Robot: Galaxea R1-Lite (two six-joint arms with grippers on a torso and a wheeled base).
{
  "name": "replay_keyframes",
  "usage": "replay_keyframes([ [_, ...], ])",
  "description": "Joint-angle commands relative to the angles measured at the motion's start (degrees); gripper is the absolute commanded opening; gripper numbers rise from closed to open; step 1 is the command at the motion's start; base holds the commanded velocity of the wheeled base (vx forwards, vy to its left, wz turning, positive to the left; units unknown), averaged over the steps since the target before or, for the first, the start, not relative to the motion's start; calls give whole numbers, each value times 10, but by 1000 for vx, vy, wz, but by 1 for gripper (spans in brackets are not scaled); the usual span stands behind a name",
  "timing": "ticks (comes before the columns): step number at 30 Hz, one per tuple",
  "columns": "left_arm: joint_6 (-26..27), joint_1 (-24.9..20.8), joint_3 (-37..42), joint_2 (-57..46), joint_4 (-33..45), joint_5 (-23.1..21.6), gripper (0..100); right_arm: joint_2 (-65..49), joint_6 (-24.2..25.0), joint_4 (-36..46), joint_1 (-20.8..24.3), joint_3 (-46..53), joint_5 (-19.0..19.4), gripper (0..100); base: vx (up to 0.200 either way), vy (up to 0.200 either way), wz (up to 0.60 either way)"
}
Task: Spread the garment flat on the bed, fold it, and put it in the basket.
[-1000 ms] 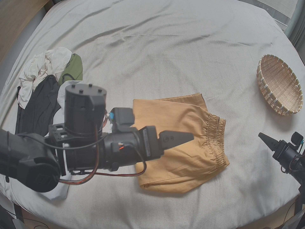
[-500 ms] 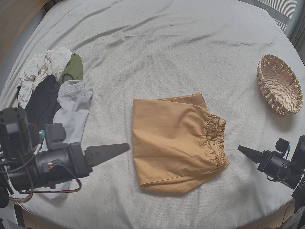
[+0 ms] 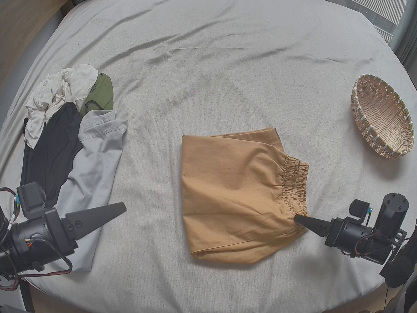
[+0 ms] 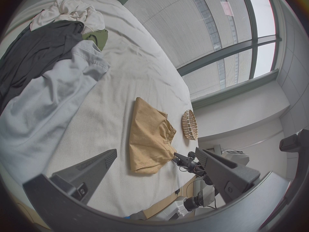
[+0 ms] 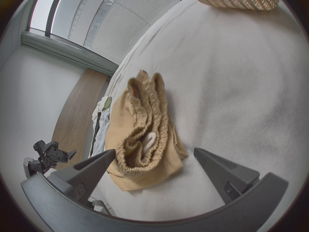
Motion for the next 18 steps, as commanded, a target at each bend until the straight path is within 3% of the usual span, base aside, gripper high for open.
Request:
replay_keyframes([
  [1,-1,11,8,-19,-1,-1,100,37,10,0,22,-22,1,100,0,0,0],
  [8,1,11,29,-20,-2,-1,100,36,16,0,63,-50,-3,100,0,0,0],
  [10,2,11,31,-21,-2,-1,100,38,17,0,67,-56,-24,100,0,0,0],
  [11,2,12,31,-21,-2,-1,100,40,17,0,68,-62,-33,0,0,0,0],
  [18,4,12,43,-21,-9,-1,100,38,15,-1,67,-66,-42,0,0,0,0],
])
